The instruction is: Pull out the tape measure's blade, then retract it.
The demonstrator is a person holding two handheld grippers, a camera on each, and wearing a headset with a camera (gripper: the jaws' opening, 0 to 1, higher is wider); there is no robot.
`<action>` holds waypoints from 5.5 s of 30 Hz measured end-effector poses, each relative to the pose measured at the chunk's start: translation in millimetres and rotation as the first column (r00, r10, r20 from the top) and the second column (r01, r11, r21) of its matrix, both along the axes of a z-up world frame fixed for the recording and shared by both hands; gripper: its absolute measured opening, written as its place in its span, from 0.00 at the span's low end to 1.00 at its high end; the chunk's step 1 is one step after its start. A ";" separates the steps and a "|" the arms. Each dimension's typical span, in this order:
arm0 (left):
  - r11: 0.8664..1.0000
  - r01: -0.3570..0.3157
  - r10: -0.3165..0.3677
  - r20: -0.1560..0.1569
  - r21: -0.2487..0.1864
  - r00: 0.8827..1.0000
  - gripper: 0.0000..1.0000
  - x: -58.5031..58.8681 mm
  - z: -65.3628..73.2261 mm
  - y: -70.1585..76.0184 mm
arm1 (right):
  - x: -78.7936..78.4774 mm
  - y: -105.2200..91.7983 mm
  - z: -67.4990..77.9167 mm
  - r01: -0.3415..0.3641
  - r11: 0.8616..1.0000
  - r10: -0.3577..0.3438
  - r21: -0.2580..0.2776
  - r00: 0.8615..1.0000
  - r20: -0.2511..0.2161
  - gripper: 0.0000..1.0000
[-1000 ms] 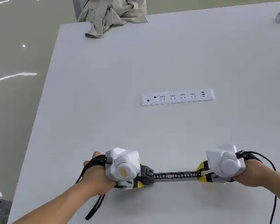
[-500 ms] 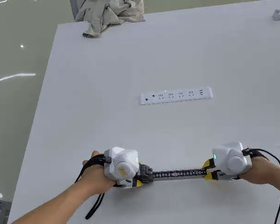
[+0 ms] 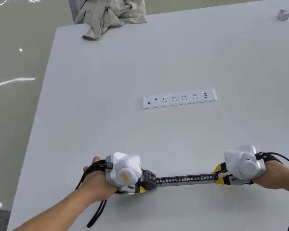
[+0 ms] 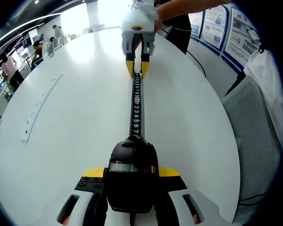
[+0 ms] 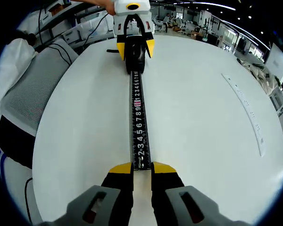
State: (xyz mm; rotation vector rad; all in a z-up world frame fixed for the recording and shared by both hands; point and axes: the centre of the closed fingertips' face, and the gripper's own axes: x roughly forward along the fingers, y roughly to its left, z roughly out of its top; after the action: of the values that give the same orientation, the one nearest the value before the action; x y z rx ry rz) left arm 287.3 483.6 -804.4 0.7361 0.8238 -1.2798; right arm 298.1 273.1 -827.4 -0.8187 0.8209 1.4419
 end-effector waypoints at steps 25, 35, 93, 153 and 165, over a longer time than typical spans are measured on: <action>1.000 0.005 -0.005 -0.001 0.011 1.000 0.36 -1.0 1.4 0.0 | -0.7 -26.6 2.0 0.022 1.000 -0.022 -0.016 1.000 -0.001 0.13; 1.000 0.007 -0.007 0.000 0.011 1.000 0.36 -1.1 1.9 0.1 | 0.1 -31.0 1.1 0.022 1.000 -0.022 -0.022 1.000 -0.002 0.13; 0.999 -0.035 0.036 0.036 -0.016 0.999 0.40 3.0 1.9 -3.0 | 4.7 -29.8 1.0 0.110 0.991 -0.108 -0.080 0.994 0.020 0.22; 0.741 -0.638 0.644 -0.048 -0.209 0.763 0.89 -22.1 21.0 35.8 | -19.3 -20.2 32.2 0.569 0.816 -0.565 0.105 0.822 -0.064 0.63; 0.670 -0.702 0.711 -0.062 -0.239 0.700 0.91 -29.9 27.1 38.6 | -31.7 -22.3 39.9 0.636 0.758 -0.633 0.142 0.771 -0.072 0.70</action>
State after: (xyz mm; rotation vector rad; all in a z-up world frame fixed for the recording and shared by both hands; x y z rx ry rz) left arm 257.4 522.2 -777.3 0.1780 0.7891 -0.6268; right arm 266.5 250.8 -787.5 -0.3380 0.8758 0.8829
